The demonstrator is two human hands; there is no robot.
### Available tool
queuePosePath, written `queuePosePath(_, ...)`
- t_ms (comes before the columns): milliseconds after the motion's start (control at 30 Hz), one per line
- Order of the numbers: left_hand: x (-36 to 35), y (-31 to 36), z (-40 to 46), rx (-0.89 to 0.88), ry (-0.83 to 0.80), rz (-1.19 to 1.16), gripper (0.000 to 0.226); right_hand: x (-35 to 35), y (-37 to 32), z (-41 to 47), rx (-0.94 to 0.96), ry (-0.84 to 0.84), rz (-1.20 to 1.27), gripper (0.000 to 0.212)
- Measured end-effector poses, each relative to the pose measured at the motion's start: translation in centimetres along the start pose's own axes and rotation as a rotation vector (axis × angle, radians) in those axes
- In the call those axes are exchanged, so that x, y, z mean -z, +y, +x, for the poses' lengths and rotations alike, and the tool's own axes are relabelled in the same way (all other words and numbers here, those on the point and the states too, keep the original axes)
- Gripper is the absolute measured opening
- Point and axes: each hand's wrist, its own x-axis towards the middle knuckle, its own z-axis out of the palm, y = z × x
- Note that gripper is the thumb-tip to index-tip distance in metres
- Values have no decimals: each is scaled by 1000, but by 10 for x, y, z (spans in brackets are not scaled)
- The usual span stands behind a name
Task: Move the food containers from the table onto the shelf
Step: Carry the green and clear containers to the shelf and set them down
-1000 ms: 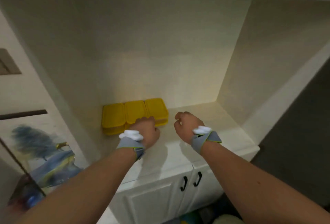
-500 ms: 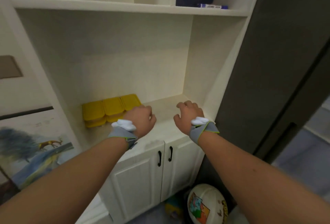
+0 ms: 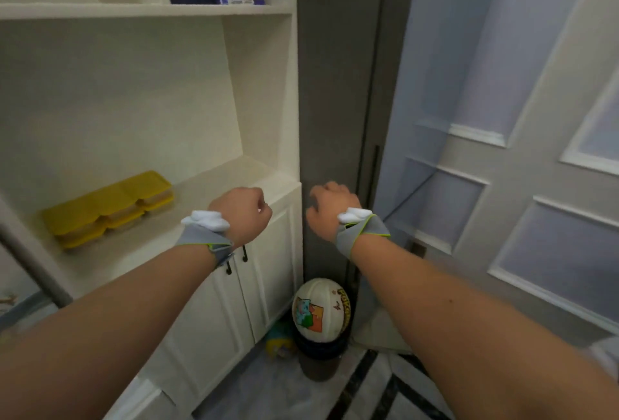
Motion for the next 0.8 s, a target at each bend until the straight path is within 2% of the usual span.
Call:
queuePosePath(133, -12, 56, -41, -136, -22, -21, 21, 20, 27, -85, -148, 30, -23, 37)
queuePosePath(267, -23, 120, -90, -250, -156, -77, 22, 33, 59, -173, -277, -5, -16, 38)
queuePosePath(367, -26, 200, -142, -396, -229, -150, 22, 58, 101, -260, -408, 27, -34, 40)
queuePosePath(533, -26, 294, -199, -476, -225, -202, 21, 92, 150, -345, -530, 65, -73, 39)
queuePosePath(633, -38, 361, -244, -563, -257, -219, 21, 111, 197, -418, -609, 80, -129, 40)
queuePosePath(667, -45, 402, -275, -592, -276, -232, 22, 121, 224, -464, -664, 52, -146, 40)
queuePosePath(800, -65, 452, -315, -584, -310, -237, 23, 127, 269, -531, -745, 20, -112, 42)
